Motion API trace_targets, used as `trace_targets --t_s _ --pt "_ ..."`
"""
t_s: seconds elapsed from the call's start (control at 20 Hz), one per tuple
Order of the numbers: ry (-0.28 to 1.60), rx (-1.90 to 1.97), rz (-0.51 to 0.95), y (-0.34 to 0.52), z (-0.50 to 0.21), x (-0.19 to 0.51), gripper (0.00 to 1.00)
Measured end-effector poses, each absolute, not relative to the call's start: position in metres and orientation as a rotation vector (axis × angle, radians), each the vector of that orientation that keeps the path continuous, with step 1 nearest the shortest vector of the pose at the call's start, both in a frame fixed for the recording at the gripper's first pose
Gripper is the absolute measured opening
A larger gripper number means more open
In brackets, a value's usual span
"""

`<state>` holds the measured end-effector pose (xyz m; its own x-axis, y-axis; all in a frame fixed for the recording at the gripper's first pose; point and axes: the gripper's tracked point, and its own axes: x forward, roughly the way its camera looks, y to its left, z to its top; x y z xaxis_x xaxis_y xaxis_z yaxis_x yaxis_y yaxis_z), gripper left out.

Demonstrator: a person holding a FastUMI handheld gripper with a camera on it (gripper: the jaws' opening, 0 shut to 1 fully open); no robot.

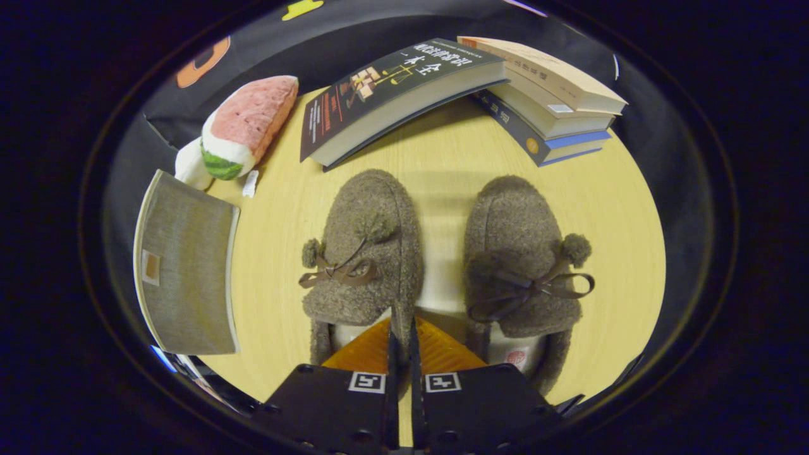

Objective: Open the storage box then place both shoes into the box .Put the left shoe in first, then the right shoe, with the right side of both shoes facing outward in a uniform manner.

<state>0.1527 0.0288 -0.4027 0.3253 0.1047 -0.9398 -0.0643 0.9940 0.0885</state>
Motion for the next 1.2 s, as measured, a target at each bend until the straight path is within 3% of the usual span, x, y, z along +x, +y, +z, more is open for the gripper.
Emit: trace_targets --t_s 0.15,0.7,1.2 --pt "1.240 0.094 0.103 0.030 -0.397 0.151 0.00" --pt "1.161 0.291 0.204 0.071 -0.287 0.130 0.00" --pt "1.084 0.277 0.359 0.212 -0.170 0.108 0.00"
